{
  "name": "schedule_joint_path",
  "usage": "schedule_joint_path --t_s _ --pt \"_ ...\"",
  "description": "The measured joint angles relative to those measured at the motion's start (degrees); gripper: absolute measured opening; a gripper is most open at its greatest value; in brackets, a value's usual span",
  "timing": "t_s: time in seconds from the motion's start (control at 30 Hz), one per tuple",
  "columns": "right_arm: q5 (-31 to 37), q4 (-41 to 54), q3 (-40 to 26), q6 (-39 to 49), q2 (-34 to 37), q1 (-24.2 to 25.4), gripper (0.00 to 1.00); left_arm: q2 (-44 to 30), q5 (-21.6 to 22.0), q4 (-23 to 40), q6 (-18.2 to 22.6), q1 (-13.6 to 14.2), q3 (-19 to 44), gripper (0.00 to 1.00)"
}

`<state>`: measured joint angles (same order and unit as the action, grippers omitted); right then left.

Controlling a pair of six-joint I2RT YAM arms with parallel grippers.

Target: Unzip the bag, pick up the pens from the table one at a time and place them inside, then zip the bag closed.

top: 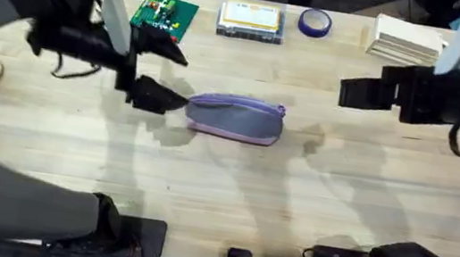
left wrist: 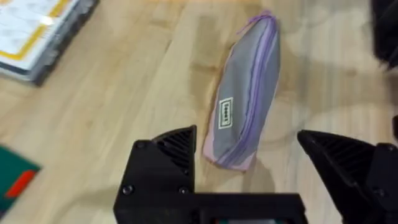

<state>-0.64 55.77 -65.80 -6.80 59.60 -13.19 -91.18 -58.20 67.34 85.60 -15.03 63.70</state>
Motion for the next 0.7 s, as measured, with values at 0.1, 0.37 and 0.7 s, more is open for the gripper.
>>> schedule_joint_path --t_s 0.1,0.37,0.7 --pt "0.02 0.02 0.0 2.01 -1.57 0.0 0.997 3.41 3.32 0.18 -3.74 0.3 2.33 0.995" --pt "0.24 0.93 0.0 5.15 -4.87 0.0 0.997 12.37 13.79 0.42 -19.32 6.55 3.87 0.995" --pt "0.42 7.61 0.0 5.63 -6.74 0.0 0.998 20.96 23.71 0.62 -42.12 15.53 3.87 0.995"
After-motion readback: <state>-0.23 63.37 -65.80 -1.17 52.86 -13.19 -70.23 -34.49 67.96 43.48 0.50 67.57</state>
